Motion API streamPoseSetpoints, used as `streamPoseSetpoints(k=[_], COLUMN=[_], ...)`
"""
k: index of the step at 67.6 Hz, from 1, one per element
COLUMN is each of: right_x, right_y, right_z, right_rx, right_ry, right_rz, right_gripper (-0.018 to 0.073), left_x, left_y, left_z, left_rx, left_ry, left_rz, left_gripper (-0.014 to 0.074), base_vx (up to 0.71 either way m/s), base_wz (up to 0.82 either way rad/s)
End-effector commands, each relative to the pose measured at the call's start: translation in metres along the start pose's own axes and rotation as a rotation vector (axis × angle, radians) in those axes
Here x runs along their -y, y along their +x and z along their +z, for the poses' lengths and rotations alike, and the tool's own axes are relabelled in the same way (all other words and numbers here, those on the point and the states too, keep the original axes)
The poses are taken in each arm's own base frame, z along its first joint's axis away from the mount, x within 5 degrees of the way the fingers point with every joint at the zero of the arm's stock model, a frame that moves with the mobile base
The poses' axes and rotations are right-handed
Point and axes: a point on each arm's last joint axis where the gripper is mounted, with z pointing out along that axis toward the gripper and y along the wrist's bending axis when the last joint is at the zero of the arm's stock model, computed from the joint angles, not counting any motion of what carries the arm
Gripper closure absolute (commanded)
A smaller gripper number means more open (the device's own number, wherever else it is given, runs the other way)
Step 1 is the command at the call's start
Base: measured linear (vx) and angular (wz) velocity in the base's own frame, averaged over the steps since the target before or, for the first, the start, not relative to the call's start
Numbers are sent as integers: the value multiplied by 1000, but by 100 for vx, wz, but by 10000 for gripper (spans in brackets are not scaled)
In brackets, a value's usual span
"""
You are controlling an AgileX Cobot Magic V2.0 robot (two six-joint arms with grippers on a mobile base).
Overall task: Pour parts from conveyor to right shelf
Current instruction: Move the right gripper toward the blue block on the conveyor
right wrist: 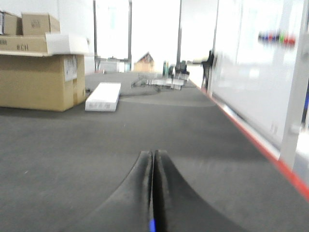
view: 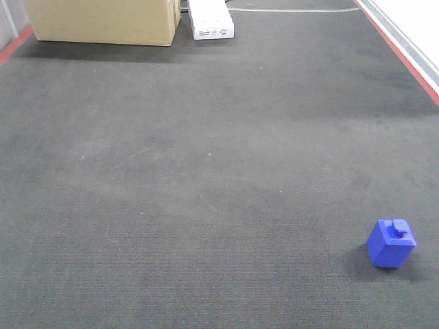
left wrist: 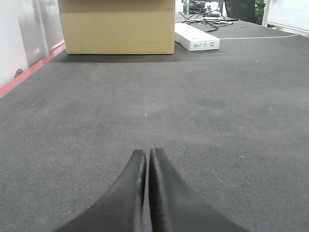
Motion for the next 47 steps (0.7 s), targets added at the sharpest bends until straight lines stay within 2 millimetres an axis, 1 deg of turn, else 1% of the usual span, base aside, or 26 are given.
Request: streamPoseSetpoints(k=[1, 8, 12, 22, 31, 39, 47], right_x=[2, 5, 7, 8, 6, 5, 5], right_y=[-32, -50, -62, -80, -80, -72, -73], right_z=[-1, 5, 12, 34, 46, 51, 53], right_rx=[136, 70, 7, -203, -351, -412, -419], right_ry=[13, 14, 13, -4, -22, -24, -24], right_rz=[-48, 0, 27, 119, 167, 175, 167], right_gripper=[568, 568, 568, 568, 568, 568, 566], left_x=[1, 1, 1, 1, 1, 1, 1], left_y=[-13, -13, -13, -13, -13, -13, -13], left_z=[-2, -2, -2, -2, -2, -2, -2], left_rx=[94, 94, 94, 94, 94, 94, 94], left_ry=[8, 8, 8, 8, 8, 8, 8], left_rz=[-7, -7, -7, -7, -7, -7, -7], left_gripper=[603, 603, 603, 603, 603, 603, 603], base_vx=[0, 0, 0, 0, 0, 0, 0], base_wz=[0, 0, 0, 0, 0, 0, 0])
